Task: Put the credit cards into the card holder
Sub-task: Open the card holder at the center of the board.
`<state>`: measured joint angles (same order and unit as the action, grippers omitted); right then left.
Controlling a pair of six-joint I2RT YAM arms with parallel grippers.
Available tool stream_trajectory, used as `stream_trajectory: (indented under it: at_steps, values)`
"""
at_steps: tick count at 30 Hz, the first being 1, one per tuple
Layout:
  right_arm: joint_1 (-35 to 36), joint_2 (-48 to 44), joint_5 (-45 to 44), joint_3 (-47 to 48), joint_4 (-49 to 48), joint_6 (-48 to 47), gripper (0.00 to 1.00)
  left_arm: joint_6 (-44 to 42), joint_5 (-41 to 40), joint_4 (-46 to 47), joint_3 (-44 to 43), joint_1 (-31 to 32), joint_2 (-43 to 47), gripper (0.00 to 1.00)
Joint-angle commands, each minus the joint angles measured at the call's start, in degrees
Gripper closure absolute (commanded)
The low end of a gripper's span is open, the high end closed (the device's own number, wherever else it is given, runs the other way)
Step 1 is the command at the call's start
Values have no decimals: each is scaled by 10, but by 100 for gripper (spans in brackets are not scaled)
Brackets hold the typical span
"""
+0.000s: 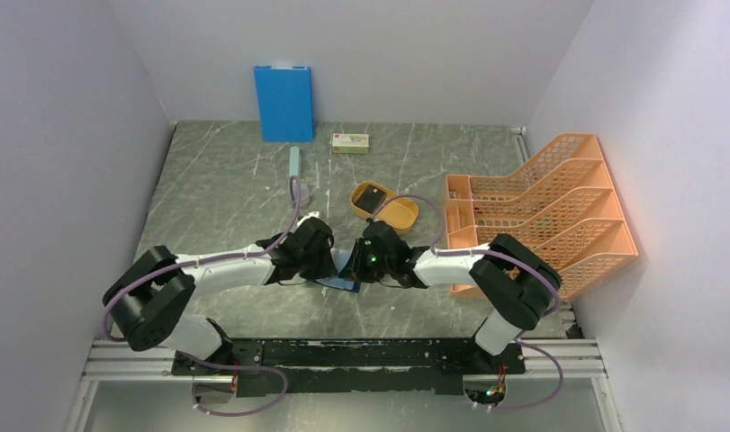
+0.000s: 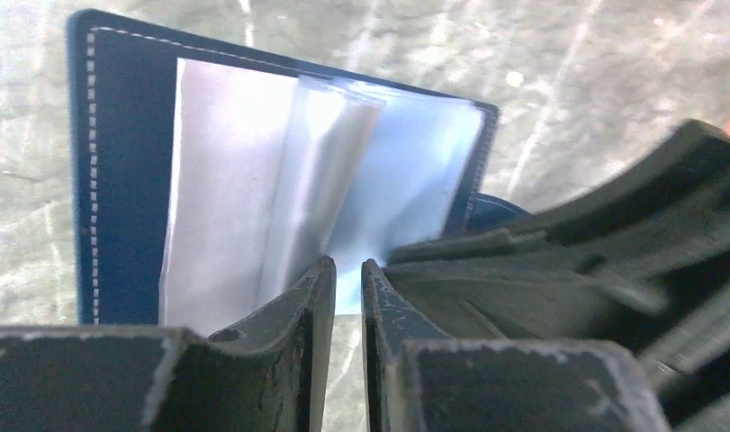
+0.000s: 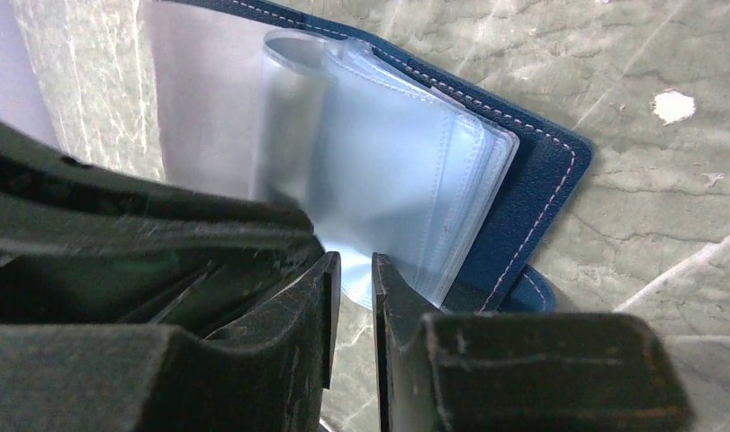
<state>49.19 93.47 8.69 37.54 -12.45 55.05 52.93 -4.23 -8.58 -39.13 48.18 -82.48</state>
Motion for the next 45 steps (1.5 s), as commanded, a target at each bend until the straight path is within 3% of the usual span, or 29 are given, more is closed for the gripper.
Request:
stream_trajectory:
  at_steps: [1,15,24,45]
  values:
    - [-5,-2,-13,-13,24,-15,76,7,-24,-2,12,-21,-23,78]
    - [-19,-29,-12,-31,30,-14,77,21,-43,-11,55,-67,-28,80]
    - [-43,-73,-11,-34,50,-18,75,24,-21,19,73,-67,-52,84]
    - [-53,-60,-36,-23,82,-28,69,32,0,49,107,-67,-61,87]
